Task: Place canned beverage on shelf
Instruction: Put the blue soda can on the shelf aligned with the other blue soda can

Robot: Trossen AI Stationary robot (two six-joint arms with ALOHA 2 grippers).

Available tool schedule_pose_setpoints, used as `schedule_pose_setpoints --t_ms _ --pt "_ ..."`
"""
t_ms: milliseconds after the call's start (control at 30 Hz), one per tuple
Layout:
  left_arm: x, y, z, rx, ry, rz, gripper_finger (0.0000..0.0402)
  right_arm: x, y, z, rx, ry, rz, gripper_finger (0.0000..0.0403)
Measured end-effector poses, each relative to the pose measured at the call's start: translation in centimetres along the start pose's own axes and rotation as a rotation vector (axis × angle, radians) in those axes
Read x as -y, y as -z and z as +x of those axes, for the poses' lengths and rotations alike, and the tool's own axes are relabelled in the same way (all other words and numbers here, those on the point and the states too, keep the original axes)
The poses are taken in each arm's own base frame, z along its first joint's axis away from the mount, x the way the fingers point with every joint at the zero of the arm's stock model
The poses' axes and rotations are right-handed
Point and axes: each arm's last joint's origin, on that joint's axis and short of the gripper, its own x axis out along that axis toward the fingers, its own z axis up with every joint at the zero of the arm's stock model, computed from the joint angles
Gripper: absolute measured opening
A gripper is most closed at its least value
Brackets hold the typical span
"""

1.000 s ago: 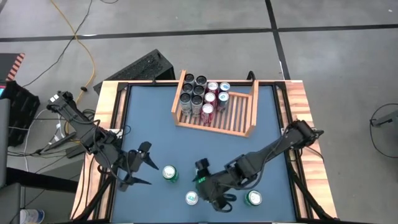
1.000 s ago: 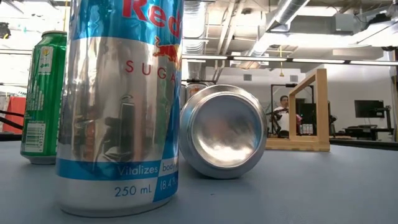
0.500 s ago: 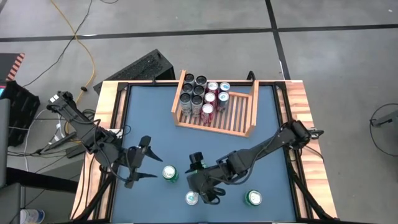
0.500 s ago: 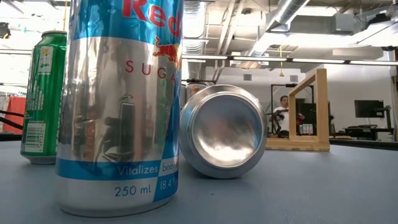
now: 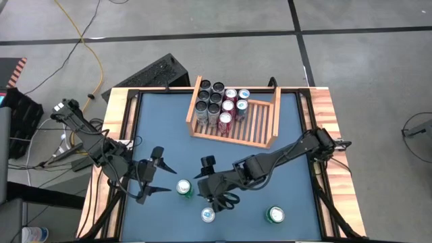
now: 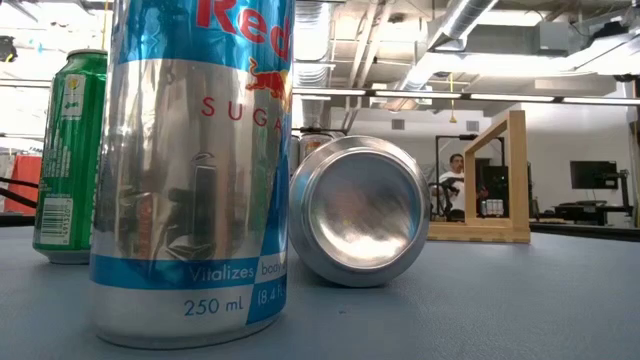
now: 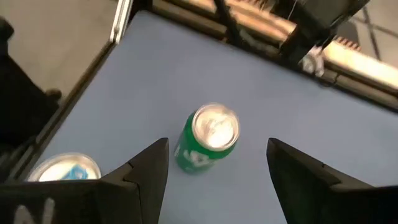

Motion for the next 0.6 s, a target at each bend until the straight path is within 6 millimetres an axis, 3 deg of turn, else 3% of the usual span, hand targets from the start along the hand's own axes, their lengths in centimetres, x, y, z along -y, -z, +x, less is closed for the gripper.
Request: schedule_pose_setpoints --t_ms 300,600 --pt "0.0 0.1 0.0 -0.006 0.014 0.005 0.0261 0.3 -2.4 -2.1 0.086 -0.002 -0.009 0.0256" --pt "0.2 0.1 0.0 -0.015 0.080 0.007 0.0261 -1.6 -1.8 -2.9 -0.002 -0.047 0.004 0.0278"
